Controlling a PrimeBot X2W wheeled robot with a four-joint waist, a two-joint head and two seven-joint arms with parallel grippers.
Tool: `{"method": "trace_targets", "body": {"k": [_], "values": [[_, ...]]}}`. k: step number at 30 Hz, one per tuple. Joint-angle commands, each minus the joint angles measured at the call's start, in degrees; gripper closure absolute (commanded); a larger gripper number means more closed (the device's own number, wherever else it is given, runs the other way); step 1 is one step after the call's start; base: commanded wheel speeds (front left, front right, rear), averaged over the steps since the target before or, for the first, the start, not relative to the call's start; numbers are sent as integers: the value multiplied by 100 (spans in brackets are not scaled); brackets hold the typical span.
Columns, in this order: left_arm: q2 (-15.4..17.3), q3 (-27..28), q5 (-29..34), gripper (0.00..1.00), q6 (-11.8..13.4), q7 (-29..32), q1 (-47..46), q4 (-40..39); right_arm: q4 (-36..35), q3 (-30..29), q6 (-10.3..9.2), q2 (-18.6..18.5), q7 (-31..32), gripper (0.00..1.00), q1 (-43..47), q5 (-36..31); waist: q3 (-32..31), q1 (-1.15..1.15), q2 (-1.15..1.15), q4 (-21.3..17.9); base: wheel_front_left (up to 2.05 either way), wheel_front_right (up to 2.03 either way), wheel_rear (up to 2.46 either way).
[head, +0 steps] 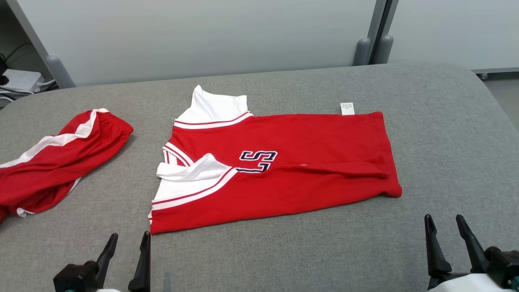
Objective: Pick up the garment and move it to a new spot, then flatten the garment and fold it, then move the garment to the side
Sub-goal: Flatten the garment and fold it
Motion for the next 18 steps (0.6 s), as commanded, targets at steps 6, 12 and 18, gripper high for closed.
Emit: {"method": "trace_targets", "body": {"k": [6, 12, 18], "values": [[170, 167, -13, 0, 70, 64, -58, -209, -86, 188, 0, -35, -26, 0, -52, -4, -70, 0, 0, -17, 0, 0, 0], [201, 114, -10, 0, 72, 150, -76, -252, -62, 199, 0, -21, -30, 0, -94, 12, -64, 0, 0, -38, 0, 0, 0], [183, 45, -179, 0, -116, 447, -403, 9, 316, 209, 0, -51, 120, 0, -602, 83, 65, 0, 0, -143, 0, 0, 0]]}}
